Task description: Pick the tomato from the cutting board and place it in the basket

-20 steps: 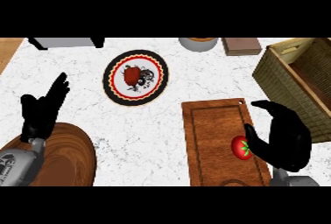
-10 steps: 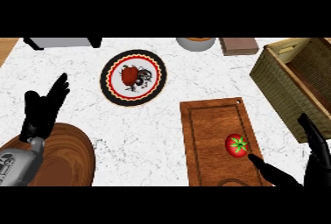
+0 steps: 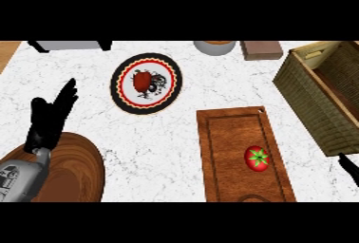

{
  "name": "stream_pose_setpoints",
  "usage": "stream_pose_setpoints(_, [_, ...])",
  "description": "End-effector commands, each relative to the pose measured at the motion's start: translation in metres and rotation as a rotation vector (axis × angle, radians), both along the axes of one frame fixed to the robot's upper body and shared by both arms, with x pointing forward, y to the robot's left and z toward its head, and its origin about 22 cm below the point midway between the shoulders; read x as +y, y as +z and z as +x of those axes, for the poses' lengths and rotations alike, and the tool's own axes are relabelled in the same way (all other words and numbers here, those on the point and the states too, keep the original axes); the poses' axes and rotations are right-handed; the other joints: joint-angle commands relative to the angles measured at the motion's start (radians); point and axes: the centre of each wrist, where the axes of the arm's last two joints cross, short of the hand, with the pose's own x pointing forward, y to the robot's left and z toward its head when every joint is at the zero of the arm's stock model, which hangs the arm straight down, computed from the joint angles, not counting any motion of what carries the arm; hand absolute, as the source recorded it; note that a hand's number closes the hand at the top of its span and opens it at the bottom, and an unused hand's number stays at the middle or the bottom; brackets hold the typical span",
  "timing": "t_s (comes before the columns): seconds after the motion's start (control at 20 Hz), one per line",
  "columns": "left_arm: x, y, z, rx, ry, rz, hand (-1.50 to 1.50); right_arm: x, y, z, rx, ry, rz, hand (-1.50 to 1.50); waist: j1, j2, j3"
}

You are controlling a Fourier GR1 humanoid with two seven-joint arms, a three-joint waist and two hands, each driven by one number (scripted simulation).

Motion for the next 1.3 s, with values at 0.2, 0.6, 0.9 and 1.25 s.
stream_pose_setpoints(0.2, [-0.007, -0.020, -0.006, 0.029, -0.021, -0.015, 0.00, 0.030, 0.080, -0.028, 0.169, 0.038, -0.029, -1.50, 0.028, 0.005, 0.001])
stream_pose_setpoints(0.6, [-0.022, -0.003, 0.013, 0.034, -0.034, -0.027, 0.00, 0.030, 0.073, -0.023, 0.099, -0.089, 0.010, -1.50, 0.031, 0.006, 0.002])
stream_pose_setpoints(0.9, [-0.026, -0.011, -0.011, 0.024, -0.038, -0.022, 0.00, 0.034, 0.053, -0.020, 0.088, -0.145, -0.023, -1.50, 0.045, 0.004, 0.003])
stream_pose_setpoints(1.25, [-0.035, -0.018, 0.000, 0.031, -0.062, -0.016, 0.00, 0.057, 0.019, 0.007, 0.124, -0.100, 0.031, -1.50, 0.045, 0.007, 0.003])
